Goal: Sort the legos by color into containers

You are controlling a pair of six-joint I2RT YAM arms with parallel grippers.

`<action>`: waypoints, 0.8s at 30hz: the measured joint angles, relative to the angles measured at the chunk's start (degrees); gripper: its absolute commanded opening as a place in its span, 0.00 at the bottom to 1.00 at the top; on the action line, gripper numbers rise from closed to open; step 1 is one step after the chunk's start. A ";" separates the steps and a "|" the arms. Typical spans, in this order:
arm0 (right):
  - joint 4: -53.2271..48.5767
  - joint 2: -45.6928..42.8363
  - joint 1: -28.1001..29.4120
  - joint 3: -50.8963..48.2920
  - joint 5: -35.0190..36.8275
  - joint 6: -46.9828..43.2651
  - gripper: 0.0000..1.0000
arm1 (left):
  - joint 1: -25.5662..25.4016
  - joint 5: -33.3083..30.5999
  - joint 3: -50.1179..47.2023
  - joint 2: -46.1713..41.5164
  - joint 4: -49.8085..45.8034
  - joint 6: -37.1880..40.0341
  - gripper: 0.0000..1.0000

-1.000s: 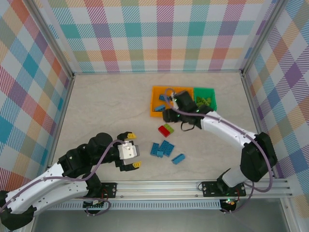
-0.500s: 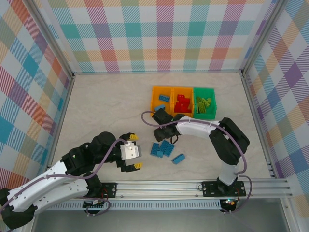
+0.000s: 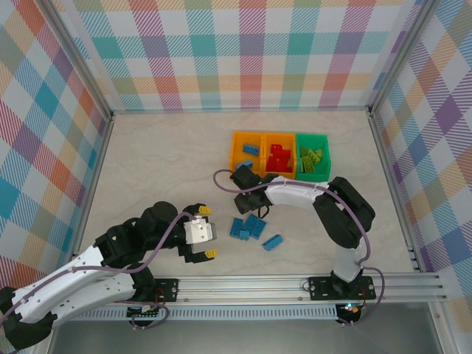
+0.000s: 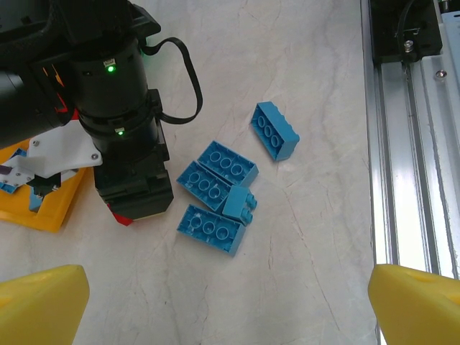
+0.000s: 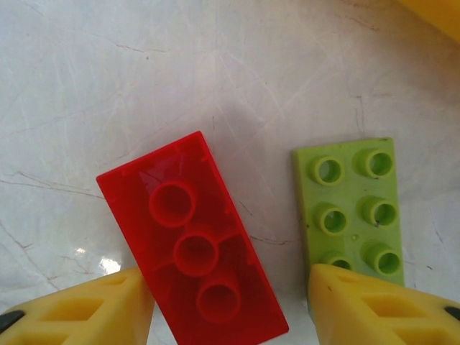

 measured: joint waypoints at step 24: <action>6.78 -20.76 -12.28 -4.70 -1.90 2.05 0.22 | 0.00 -0.20 -0.02 0.33 0.00 0.02 1.00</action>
